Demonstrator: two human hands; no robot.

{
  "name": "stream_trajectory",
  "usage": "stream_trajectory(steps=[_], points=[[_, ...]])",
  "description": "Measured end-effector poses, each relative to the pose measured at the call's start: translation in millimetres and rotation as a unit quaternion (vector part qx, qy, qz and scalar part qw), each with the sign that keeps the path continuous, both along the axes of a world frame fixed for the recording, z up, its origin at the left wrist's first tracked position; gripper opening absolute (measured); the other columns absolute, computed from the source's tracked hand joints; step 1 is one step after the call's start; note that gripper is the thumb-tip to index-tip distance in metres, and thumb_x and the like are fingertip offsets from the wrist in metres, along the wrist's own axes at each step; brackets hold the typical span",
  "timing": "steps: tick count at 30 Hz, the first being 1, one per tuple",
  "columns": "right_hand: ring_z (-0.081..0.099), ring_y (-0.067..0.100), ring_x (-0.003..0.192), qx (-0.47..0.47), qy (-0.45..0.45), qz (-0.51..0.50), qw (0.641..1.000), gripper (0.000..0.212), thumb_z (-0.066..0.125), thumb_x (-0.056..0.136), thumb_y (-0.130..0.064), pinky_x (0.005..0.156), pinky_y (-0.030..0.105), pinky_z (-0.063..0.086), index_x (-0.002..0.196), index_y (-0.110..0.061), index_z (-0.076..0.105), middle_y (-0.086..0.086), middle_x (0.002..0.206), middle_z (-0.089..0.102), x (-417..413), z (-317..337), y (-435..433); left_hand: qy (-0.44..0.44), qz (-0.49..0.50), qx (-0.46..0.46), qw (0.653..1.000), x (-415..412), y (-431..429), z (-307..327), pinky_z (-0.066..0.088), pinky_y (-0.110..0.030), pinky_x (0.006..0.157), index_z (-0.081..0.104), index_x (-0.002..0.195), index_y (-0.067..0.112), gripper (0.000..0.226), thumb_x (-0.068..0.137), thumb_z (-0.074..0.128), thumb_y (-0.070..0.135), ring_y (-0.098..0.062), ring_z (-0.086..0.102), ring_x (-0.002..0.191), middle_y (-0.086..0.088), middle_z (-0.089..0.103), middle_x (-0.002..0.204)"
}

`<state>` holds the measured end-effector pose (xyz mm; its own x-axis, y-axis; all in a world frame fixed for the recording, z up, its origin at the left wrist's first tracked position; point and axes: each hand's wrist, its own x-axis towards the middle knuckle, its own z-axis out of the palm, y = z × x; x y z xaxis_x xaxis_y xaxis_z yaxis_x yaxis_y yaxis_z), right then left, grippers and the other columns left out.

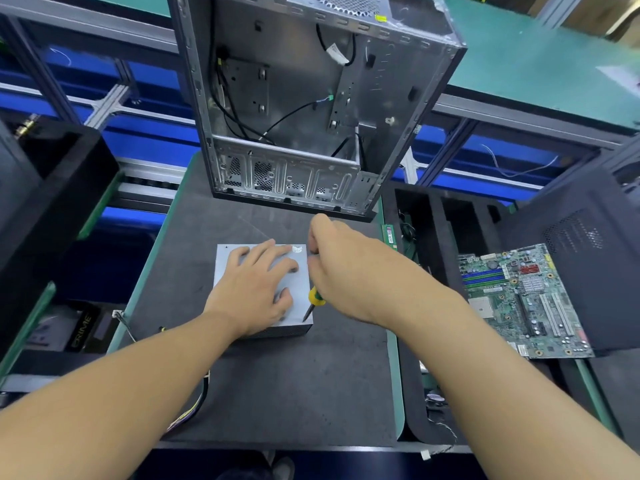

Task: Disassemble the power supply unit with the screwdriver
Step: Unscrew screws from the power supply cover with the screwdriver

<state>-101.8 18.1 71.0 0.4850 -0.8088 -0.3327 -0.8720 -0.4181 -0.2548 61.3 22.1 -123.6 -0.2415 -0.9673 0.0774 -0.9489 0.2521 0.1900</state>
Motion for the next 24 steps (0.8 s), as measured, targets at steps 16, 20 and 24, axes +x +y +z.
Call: stream_trajectory(steps=[16,20,24], points=[[0.04,0.024,0.099,0.047,-0.004,0.003,0.999,0.022,0.047,0.091,-0.021,0.071,0.036,0.038,0.11,-0.019,0.034,0.0,0.11,0.035,-4.0,6.6,3.4,-0.007,-0.001,0.0,1.0,-1.6,0.3,3.5,0.027,-0.045,0.109,0.054,0.127,0.025,0.047,0.084,0.042,0.04,-0.022,0.033,0.143,0.003,0.045,0.146],[0.045,0.029,0.083,-0.002,0.04,-0.035,0.999,0.02,0.038,0.099,-0.038,0.066,0.039,0.037,0.101,-0.021,0.029,0.002,0.106,0.038,-5.7,3.8,5.7,-0.017,0.004,0.005,1.0,-2.2,-0.9,2.8,0.025,-0.044,0.111,0.051,0.129,0.028,0.046,0.086,0.048,0.04,-0.02,0.029,0.145,0.006,0.041,0.149],[0.052,0.032,0.074,-0.023,0.033,-0.021,0.999,0.011,0.039,0.102,-0.022,0.057,0.038,0.035,0.103,-0.017,0.029,0.006,0.1,0.044,-9.3,-0.3,2.8,-0.013,0.002,-0.002,1.0,-2.0,-0.2,2.4,0.027,-0.045,0.109,0.052,0.124,0.027,0.043,0.084,0.044,0.039,-0.021,0.032,0.143,0.005,0.044,0.146]])
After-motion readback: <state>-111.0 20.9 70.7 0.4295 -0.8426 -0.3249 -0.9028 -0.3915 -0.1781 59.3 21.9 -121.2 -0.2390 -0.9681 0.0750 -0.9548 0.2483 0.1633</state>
